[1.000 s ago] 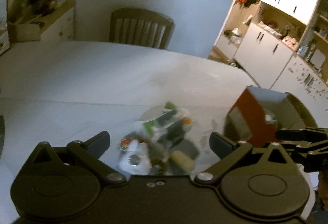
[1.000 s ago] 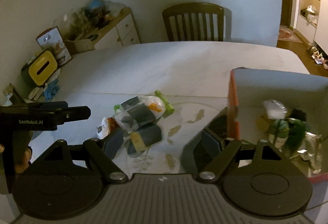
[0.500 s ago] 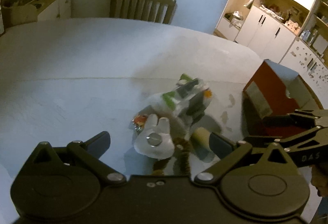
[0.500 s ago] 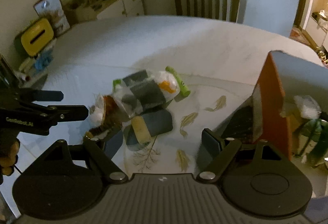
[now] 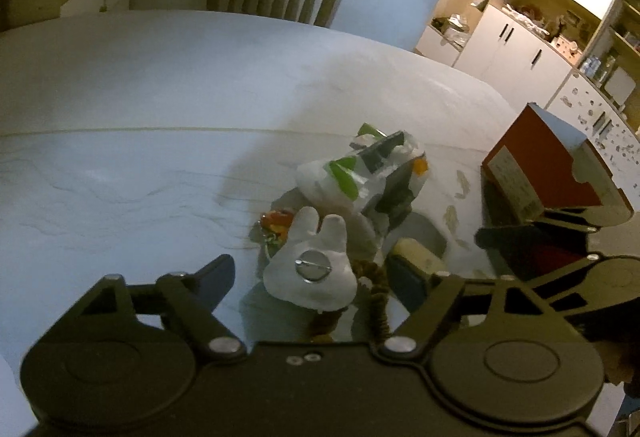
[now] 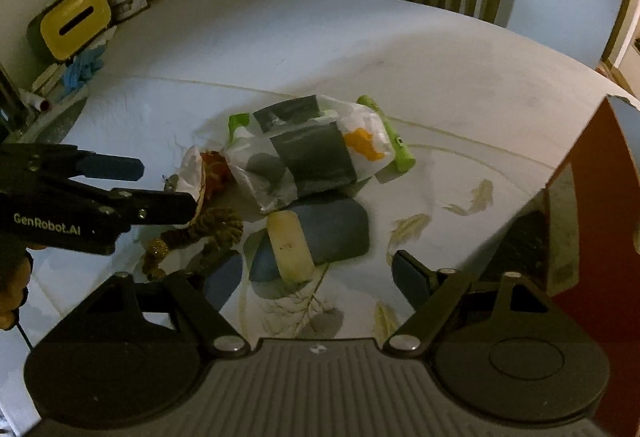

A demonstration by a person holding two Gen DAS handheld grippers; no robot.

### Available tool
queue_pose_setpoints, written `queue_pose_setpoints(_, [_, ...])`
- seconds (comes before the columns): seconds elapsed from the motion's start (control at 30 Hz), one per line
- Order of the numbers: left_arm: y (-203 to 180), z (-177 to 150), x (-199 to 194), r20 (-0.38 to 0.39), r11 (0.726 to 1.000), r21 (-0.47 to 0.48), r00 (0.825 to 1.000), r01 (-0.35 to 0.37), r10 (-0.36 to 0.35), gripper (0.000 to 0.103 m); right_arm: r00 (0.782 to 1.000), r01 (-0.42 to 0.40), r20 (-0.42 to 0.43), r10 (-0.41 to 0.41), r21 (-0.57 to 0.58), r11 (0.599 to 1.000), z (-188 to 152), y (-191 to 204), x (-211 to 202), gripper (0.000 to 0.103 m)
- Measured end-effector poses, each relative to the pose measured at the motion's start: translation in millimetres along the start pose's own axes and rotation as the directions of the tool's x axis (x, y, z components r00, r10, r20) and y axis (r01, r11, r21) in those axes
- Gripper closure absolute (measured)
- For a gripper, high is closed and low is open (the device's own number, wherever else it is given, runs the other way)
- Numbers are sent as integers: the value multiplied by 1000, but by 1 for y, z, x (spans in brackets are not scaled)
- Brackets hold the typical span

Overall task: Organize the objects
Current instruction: 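Grasp the white rabbit-shaped item with the left gripper while the right grasps the yellow bar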

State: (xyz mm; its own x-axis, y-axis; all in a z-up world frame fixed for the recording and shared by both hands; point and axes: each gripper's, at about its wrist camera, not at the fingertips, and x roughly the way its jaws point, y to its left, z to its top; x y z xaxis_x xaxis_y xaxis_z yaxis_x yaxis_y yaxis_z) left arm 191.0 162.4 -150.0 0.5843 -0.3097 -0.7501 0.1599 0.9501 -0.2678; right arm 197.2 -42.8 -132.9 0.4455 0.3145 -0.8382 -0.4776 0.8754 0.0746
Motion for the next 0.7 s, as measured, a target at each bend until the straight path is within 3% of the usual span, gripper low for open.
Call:
queue_pose_setpoints(0.53, [2, -1, 7, -26, 1000, -9, 999, 20, -20, 51, 1000, -13, -19, 12, -44, 999, 8, 17, 16, 61])
queue_pose_setpoints(0.7, [4, -1, 8, -32, 999, -24, 999, 23, -24, 52, 1000, -8, -25, 7, -32, 999, 9, 15, 19, 70])
